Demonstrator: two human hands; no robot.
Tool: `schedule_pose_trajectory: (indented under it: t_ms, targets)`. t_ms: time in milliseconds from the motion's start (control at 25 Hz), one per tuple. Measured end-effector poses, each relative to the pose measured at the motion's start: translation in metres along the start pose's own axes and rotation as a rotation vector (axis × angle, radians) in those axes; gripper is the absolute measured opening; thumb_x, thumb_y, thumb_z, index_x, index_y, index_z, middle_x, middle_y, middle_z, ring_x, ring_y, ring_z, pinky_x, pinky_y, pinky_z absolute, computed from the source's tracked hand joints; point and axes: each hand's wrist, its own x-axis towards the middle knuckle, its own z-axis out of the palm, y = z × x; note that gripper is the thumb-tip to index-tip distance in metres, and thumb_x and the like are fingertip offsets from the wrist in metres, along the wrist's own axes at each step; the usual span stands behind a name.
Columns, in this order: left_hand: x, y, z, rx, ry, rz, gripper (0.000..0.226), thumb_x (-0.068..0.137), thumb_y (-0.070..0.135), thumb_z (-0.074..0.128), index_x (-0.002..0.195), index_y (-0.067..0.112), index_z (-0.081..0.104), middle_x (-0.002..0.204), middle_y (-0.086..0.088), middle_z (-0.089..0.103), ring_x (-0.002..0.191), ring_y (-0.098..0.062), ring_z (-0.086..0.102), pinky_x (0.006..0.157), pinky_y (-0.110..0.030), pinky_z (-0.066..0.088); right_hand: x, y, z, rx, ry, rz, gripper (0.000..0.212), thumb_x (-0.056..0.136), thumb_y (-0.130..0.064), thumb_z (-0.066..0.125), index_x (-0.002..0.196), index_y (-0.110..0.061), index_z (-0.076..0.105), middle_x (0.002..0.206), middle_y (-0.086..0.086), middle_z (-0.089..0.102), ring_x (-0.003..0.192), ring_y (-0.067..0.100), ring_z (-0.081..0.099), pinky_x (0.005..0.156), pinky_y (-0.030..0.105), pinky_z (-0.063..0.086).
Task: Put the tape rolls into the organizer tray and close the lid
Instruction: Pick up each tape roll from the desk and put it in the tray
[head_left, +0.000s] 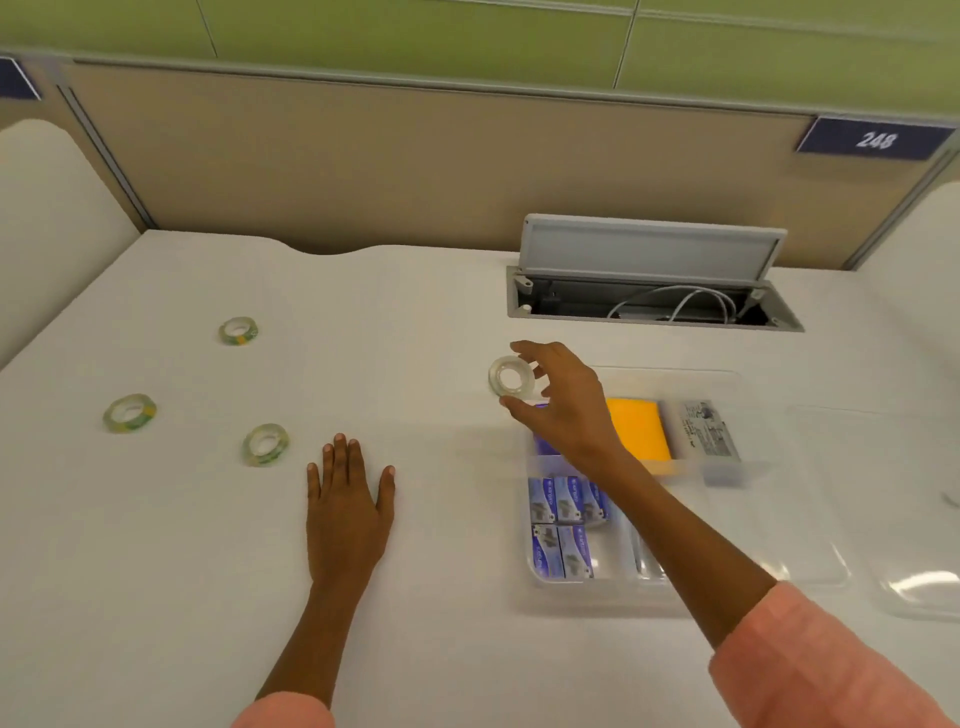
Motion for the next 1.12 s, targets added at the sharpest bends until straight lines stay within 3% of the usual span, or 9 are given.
schedule_pose_trajectory:
  t_ms: [160, 360, 560, 720, 1000, 1120]
  targets:
    - [-0.002, 0.001, -0.002, 0.000, -0.014, 0.010, 0.062, 0.093, 0.038, 0.036, 0.140, -0.001, 0.024, 0.152, -0.019, 0.025, 0.143, -0.029, 0.019, 0.120, -0.042, 0.010, -0.047, 0.037, -0.069, -0.050, 0.100, 0.141, 0.060, 0.075, -0.020, 0.076, 0.128, -0.014, 0.050, 0.125, 0.011, 0.059, 0.106, 0.026, 0.058, 0.092, 0.047, 0.051]
    - [-0.005, 0.005, -0.007, 0.018, -0.038, 0.009, 0.061, 0.094, 0.035, 0.037, 0.139, -0.004, 0.025, 0.151, -0.023, 0.025, 0.142, -0.033, 0.020, 0.120, -0.044, 0.010, -0.108, 0.081, -0.115, -0.107, 0.187, 0.256, 0.063, 0.071, -0.014, 0.079, 0.127, -0.010, 0.050, 0.120, 0.013, 0.062, 0.092, 0.021, 0.058, 0.080, 0.033, 0.052]
    - [-0.015, 0.012, -0.012, 0.021, -0.051, -0.003, 0.057, 0.095, 0.030, 0.036, 0.139, -0.006, 0.025, 0.150, -0.025, 0.025, 0.142, -0.036, 0.020, 0.119, -0.046, 0.011, -0.132, 0.112, -0.121, -0.156, 0.156, 0.349, 0.053, 0.069, -0.010, 0.079, 0.116, -0.010, 0.054, 0.113, 0.011, 0.064, 0.096, 0.033, 0.059, 0.083, 0.050, 0.051]
    - [-0.031, 0.019, -0.008, 0.051, -0.031, -0.022, 0.054, 0.096, 0.027, 0.034, 0.139, -0.006, 0.025, 0.149, -0.026, 0.025, 0.141, -0.038, 0.021, 0.118, -0.048, 0.011, -0.135, 0.127, -0.112, -0.256, 0.091, 0.413, 0.040, 0.069, -0.011, 0.077, 0.103, -0.010, 0.056, 0.108, 0.013, 0.064, 0.095, 0.034, 0.057, 0.077, 0.041, 0.048]
    - [-0.032, 0.019, -0.006, 0.020, -0.001, -0.027, 0.054, 0.095, 0.027, 0.036, 0.139, -0.004, 0.027, 0.149, -0.025, 0.028, 0.140, -0.037, 0.023, 0.118, -0.047, 0.013, -0.126, 0.138, -0.105, -0.283, 0.037, 0.445, 0.043, 0.069, -0.009, 0.077, 0.105, -0.004, 0.055, 0.115, 0.017, 0.064, 0.099, 0.036, 0.059, 0.073, 0.033, 0.042]
    - [-0.032, 0.018, -0.005, 0.009, 0.006, -0.022, 0.054, 0.095, 0.027, 0.036, 0.139, -0.004, 0.028, 0.149, -0.024, 0.028, 0.140, -0.037, 0.023, 0.118, -0.047, 0.013, -0.124, 0.138, -0.105, -0.255, 0.005, 0.462, 0.046, 0.068, -0.008, 0.079, 0.107, -0.002, 0.056, 0.114, 0.020, 0.062, 0.096, 0.037, 0.060, 0.078, 0.040, 0.049]
